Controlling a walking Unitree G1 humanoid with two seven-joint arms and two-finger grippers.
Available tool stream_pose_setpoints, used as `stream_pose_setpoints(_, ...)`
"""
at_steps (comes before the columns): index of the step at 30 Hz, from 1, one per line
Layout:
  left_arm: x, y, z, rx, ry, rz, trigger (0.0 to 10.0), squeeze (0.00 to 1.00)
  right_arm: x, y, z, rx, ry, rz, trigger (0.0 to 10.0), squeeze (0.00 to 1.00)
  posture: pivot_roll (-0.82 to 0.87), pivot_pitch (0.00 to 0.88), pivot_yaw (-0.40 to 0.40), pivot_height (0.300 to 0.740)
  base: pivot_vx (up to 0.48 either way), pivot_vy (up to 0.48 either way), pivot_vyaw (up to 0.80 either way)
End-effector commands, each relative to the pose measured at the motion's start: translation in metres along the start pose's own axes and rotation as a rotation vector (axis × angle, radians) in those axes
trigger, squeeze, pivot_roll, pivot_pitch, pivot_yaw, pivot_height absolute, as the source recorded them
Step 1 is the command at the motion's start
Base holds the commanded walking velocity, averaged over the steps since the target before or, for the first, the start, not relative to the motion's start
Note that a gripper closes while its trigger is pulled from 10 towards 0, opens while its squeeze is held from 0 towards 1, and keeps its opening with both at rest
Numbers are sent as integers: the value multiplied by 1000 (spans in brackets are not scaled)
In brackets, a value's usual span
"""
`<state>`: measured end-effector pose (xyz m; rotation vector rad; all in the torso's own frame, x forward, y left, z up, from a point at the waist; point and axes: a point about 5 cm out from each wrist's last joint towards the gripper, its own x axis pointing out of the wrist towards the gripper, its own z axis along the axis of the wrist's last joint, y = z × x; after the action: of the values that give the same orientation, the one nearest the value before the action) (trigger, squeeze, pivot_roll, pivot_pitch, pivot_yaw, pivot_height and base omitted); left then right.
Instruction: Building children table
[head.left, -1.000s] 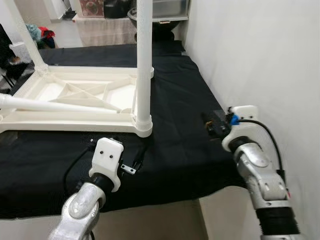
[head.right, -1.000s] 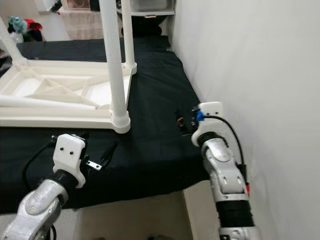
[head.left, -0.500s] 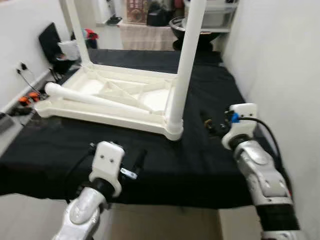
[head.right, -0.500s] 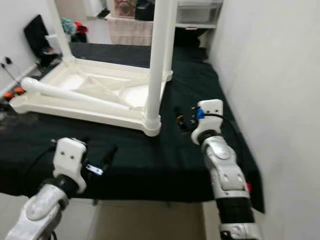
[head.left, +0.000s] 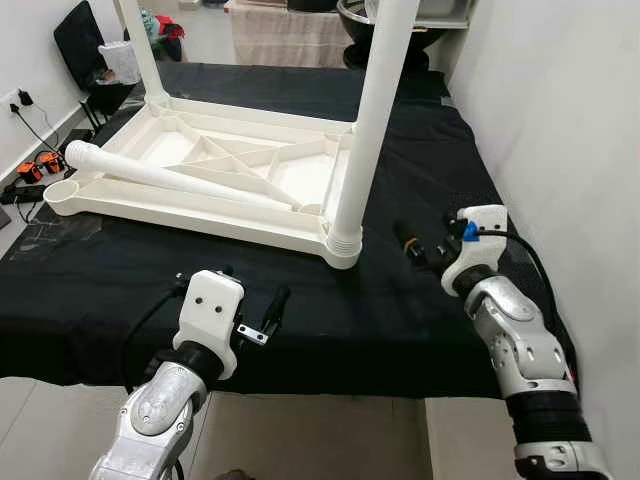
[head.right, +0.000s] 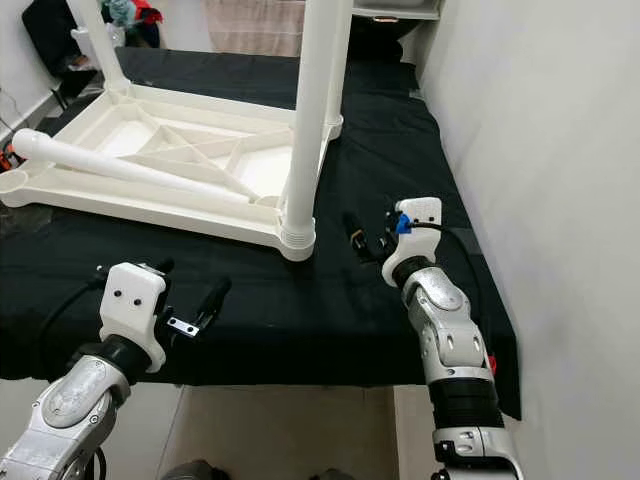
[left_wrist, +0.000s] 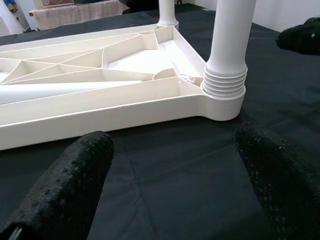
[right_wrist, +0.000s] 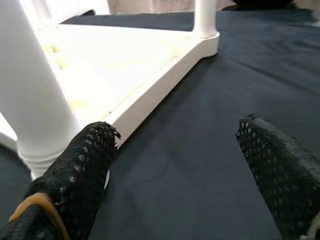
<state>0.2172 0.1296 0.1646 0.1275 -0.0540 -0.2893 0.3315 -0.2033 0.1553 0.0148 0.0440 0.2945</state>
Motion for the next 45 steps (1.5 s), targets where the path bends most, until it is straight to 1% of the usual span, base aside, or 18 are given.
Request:
stream_pose_setpoints(1,-1,1,-1,6,9,5,10000,0,1,-3,4,-7,-18,11,10000,0,73,101,-58,740,0,0,0)
stream_pose_setpoints(3,-1,1,-1,10,11,4,10000,0,2,-6,6,-18,-26,14,10000,0,73,101,-58,740,0,0,0)
stream_pose_setpoints(5,-1,0,0,10,9,0,10000,0,6,-16,11,-54,-33,-34,10000,0,73,101,-60,740,0,0,666)
stream_pose_setpoints(11,-2,1,0,11,9,3,10000,0,10,-23,18,-55,-55,-84,10000,0,78,102,-64,740,0,0,400)
stream_pose_setpoints(19,-2,-1,1,13,5,-3,10000,0,8,-55,29,-126,-81,-365,10000,0,77,102,-63,740,0,0,0)
stream_pose_setpoints(25,-1,-1,2,9,4,-5,10000,0,9,-57,29,-139,-75,-381,10000,0,78,103,-63,740,0,0,0)
stream_pose_setpoints(27,-1,-1,1,9,5,-6,10000,0,11,-55,29,-111,-74,-339,10000,0,80,100,-63,740,0,0,0)
stream_pose_setpoints(28,-1,-1,1,10,6,-7,10000,0,12,-52,23,-109,-33,-237,10000,0,82,100,-62,740,0,0,0)
stream_pose_setpoints(29,-1,-1,1,10,6,-7,10000,0,12,-52,23,-109,-33,-237,10000,0,82,100,-62,740,0,0,0)
stream_pose_setpoints(30,-2,-1,1,11,9,-10,10000,0,10,-51,16,-128,29,-91,10000,0,84,101,-63,740,0,0,0)
stream_pose_setpoints(32,-2,-1,1,11,9,-10,10000,0,10,-51,16,-128,29,-91,10000,0,84,101,-63,740,0,0,0)
stream_pose_setpoints(33,-3,0,0,13,12,-11,10000,0,5,-51,12,-128,82,43,10000,0,85,102,-62,740,0,0,0)
stream_pose_setpoints(34,-3,0,0,13,12,-11,10000,0,5,-51,12,-128,82,43,10000,0,85,102,-62,740,0,0,0)
stream_pose_setpoints(35,-3,-1,-1,14,16,-16,10000,0,-3,-52,9,-123,138,177,10000,0,81,99,-62,740,0,0,0)
stream_pose_setpoints(36,-3,-1,-1,15,18,-19,10000,0,-9,-53,9,-115,167,252,10000,0,80,99,-61,740,0,0,0)
stream_pose_setpoints(41,-3,-2,-2,12,20,-24,10000,0,-20,-51,7,-133,210,386,10000,0,82,93,-59,740,0,0,0)
stream_pose_setpoints(43,-3,-2,-2,12,20,-24,10000,0,-20,-51,7,-133,210,386,10000,0,82,93,-59,740,0,0,0)
stream_pose_setpoints(45,-4,-3,-2,10,20,-28,10000,0,-25,-44,6,-94,205,483,10000,0,82,88,-57,740,0,0,0)
